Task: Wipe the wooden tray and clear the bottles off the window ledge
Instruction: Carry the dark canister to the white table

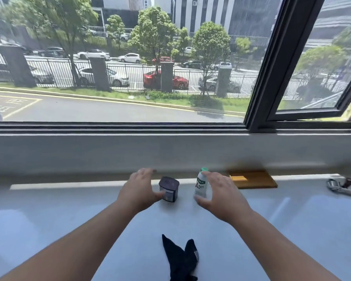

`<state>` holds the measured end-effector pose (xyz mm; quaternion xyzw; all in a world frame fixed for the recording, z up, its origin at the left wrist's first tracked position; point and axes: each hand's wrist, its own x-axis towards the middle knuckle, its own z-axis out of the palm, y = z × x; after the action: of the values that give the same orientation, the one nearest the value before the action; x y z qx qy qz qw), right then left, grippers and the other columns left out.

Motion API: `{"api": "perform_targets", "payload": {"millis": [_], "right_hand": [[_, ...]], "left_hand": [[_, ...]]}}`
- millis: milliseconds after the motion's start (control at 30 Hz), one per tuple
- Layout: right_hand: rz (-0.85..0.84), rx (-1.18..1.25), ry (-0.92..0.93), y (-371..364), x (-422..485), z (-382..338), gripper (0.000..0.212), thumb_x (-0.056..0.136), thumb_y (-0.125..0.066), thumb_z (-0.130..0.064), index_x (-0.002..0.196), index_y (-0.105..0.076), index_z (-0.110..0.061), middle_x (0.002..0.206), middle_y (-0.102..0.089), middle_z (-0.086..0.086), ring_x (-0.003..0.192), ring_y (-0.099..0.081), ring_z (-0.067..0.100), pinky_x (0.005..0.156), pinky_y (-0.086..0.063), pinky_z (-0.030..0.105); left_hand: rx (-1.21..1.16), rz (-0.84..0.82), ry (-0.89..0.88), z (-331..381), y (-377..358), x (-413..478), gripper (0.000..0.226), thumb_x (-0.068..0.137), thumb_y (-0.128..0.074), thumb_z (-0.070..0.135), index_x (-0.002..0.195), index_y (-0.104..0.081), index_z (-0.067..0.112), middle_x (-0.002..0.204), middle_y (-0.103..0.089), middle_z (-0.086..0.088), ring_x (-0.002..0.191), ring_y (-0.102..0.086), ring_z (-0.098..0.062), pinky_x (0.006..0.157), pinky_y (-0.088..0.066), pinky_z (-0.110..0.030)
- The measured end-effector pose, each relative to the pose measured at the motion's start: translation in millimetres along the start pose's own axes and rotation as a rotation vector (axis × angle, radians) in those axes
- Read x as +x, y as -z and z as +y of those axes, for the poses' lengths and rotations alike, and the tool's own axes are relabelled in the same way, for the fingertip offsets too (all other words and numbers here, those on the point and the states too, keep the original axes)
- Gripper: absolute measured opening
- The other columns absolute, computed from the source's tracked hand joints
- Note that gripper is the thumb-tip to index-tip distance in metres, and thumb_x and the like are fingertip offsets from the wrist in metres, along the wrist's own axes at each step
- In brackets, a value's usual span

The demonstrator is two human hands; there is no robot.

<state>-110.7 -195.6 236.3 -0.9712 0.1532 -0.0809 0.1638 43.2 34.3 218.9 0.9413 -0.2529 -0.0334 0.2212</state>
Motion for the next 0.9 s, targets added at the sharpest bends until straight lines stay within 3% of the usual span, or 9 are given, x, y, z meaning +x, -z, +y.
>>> {"api": "perform_targets", "payload": {"millis": [400, 533, 667, 800, 833, 900], "right_hand": [[-0.198, 0.161, -0.072, -107, 140, 54, 0.076, 0.088, -0.059, -0.057, 0.156, -0.031, -0.036, 0.16, -0.037, -0.008, 0.15, -0.027, 0.016, 0.113, -0.036, 0.038], [-0.325, 0.31, -0.153, -171, 181, 74, 0.074, 0.091, -0.058, -0.05, 0.157, -0.029, -0.035, 0.16, -0.039, -0.007, 0.145, -0.037, 0.018, 0.109, -0.039, 0.036], [-0.452, 0.495, -0.373, -232, 207, 95, 0.082, 0.087, -0.061, -0.044, 0.16, -0.025, -0.035, 0.163, -0.038, -0.001, 0.139, -0.047, 0.021, 0.093, -0.04, 0.027], [-0.57, 0.666, -0.49, -268, 216, 107, 0.098, 0.073, -0.061, -0.048, 0.161, -0.019, -0.038, 0.165, -0.033, -0.003, 0.137, -0.049, 0.02, 0.089, -0.044, 0.029], [-0.588, 0.707, -0.513, -272, 217, 108, 0.1, 0.07, -0.06, -0.049, 0.161, -0.02, -0.04, 0.164, -0.035, -0.004, 0.133, -0.052, 0.018, 0.088, -0.045, 0.029], [-0.625, 0.793, -0.559, -278, 217, 105, 0.096, 0.072, -0.059, -0.045, 0.16, -0.021, -0.043, 0.154, -0.046, -0.003, 0.114, -0.06, 0.009, 0.08, -0.047, 0.025]], "left_hand": [[0.089, -0.138, 0.132, -42, -69, 107, 0.082, 0.082, -0.073, 0.055, 0.152, -0.037, 0.033, 0.157, -0.04, 0.013, 0.143, -0.036, -0.017, 0.106, -0.044, -0.038], [0.14, -0.221, 0.114, -40, -112, 160, 0.086, 0.081, -0.075, 0.051, 0.154, -0.035, 0.032, 0.161, -0.036, 0.01, 0.145, -0.035, -0.019, 0.109, -0.044, -0.04], [0.239, -0.337, 0.042, -38, -168, 207, 0.106, 0.074, -0.083, 0.045, 0.161, -0.022, 0.037, 0.173, -0.013, 0.003, 0.151, -0.027, -0.024, 0.117, -0.039, -0.043], [0.405, -0.498, -0.038, -49, -211, 232, 0.12, 0.076, -0.083, 0.041, 0.163, -0.001, 0.042, 0.174, 0.012, 0.004, 0.159, -0.006, -0.026, 0.125, -0.02, -0.055], [0.439, -0.518, -0.051, -52, -216, 235, 0.117, 0.077, -0.082, 0.039, 0.163, -0.002, 0.041, 0.175, 0.008, 0.003, 0.158, -0.009, -0.027, 0.124, -0.022, -0.055], [0.455, -0.498, -0.072, -55, -220, 239, 0.103, 0.08, -0.078, 0.029, 0.161, -0.016, 0.038, 0.17, -0.019, -0.001, 0.147, -0.03, -0.032, 0.114, -0.039, -0.049]]}}
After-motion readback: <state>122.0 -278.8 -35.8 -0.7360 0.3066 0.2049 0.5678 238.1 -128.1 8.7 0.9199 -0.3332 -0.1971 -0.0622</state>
